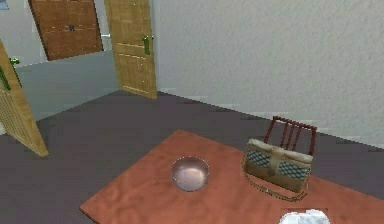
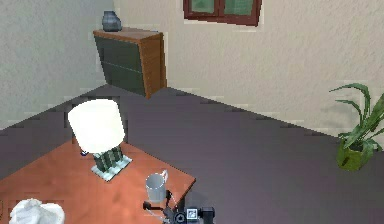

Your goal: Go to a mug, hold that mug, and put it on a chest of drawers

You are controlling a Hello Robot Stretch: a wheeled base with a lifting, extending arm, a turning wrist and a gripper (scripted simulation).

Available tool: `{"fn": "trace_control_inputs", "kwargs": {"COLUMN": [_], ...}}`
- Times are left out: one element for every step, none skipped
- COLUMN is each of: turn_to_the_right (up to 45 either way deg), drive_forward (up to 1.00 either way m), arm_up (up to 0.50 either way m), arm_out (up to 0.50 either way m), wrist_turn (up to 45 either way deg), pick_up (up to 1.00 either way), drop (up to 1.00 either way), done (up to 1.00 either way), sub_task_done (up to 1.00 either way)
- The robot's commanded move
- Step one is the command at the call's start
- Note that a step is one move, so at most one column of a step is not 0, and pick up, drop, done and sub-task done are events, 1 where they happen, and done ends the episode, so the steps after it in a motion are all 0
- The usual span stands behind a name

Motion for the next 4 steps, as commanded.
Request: {"fn": "trace_control_inputs", "kwargs": {"turn_to_the_right": [0.0,0.0,0.0,0.0], "drive_forward": [0.00,0.00,0.00,0.00], "arm_up": [0.00,0.10,0.36,0.00], "arm_out": [0.00,0.00,0.00,0.00], "wrist_turn": [0.0,0.0,0.0,-45.0], "pick_up": [1.00,0.00,0.00,0.00], "drop": [0.00,0.00,0.00,0.00], "done": [0.00,0.00,0.00,0.00], "sub_task_done": [0.00,0.00,0.00,0.00]}}
